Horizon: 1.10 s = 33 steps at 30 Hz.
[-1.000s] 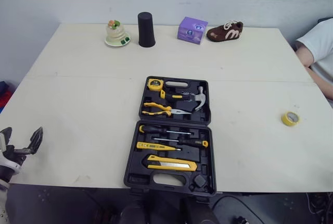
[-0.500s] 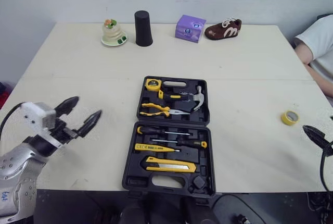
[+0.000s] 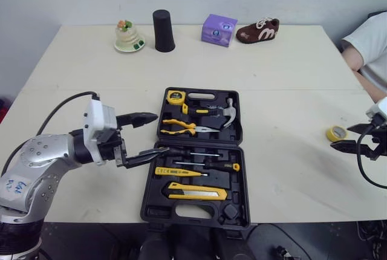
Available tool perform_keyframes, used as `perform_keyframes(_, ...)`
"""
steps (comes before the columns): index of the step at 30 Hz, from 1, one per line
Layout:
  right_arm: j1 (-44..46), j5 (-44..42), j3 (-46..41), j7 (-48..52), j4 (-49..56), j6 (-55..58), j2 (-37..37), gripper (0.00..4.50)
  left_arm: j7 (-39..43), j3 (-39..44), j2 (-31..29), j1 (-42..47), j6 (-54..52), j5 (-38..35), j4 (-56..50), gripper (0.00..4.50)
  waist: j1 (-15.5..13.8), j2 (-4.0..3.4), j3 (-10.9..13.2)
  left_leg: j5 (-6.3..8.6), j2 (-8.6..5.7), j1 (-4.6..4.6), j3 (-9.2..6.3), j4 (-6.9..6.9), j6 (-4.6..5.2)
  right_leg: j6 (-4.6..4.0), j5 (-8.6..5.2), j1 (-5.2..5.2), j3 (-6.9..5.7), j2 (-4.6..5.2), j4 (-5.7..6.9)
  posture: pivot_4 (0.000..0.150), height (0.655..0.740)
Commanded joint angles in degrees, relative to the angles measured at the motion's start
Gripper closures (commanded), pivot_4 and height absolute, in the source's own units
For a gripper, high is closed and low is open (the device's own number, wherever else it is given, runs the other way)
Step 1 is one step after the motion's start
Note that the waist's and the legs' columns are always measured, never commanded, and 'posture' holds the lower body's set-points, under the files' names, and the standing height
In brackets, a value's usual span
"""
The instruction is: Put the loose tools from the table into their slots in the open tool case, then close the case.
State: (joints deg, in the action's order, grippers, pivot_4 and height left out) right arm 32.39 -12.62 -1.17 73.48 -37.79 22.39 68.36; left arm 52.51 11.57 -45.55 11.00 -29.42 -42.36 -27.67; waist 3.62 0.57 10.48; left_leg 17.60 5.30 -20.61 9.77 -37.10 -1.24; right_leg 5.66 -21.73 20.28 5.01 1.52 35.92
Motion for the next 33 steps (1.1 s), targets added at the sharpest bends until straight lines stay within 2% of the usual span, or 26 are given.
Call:
perform_keyframes(1, 6.77, 4.87, 3.67, 3.54, -6.93, -2.06, -0.59, 0.0, 0.06, -0.07, -0.88, 0.57, -3.06, -3.91, -4.13, 0.04, 0.13, 0.0, 0.0, 0.0, 0.02, 0.0, 0.08, 0.01, -0.01, 0.0, 0.0, 0.08, 0.06, 0.01, 0.05, 0.15, 0.74)
perform_keyframes(11, 17.41, 13.18, 8.56, 3.99, -21.61, -8.62, -6.34, 0.0, -0.13, 0.93, -1.46, 0.49, -3.46, -3.98, -6.12, 0.04, 1.38, 0.0, 0.02, -0.03, 0.15, 0.0, 0.2, -0.07, -0.07, 0.0, 0.0, 0.21, 0.17, -0.07, 0.19, 0.15, 0.74)
perform_keyframes(27, 22.35, 17.71, 9.48, 3.27, -27.93, -12.24, -10.41, 0.0, 0.19, 0.87, -2.15, 0.73, -3.72, -4.37, -6.64, 0.04, 1.56, 0.01, 0.03, -0.04, 0.16, 0.01, 0.21, -0.46, -0.07, 0.0, 0.0, 0.24, 0.21, -0.09, 0.66, 0.15, 0.74)
perform_keyframes(30, 23.16, 19.06, 10.15, 4.48, -27.42, -14.73, -9.53, 0.81, 1.67, -0.09, -2.16, 1.11, -2.94, -3.99, -6.41, 0.0, 1.65, 0.0, 0.03, -0.04, 0.16, 0.01, 0.21, -0.5, -0.08, -0.01, 0.0, 0.25, 0.2, -0.1, 0.73, 0.15, 0.74)
perform_keyframes(33, 23.89, 19.88, 10.55, 7.53, -26.0, -16.82, -9.01, 2.19, 3.02, -0.72, -2.18, 1.21, -2.32, -3.47, -6.0, 0.0, 1.96, -0.01, 0.04, -0.04, 0.14, 0.01, 0.22, -0.54, -0.08, -0.01, 0.0, 0.26, 0.21, -0.14, 0.78, 0.15, 0.74)
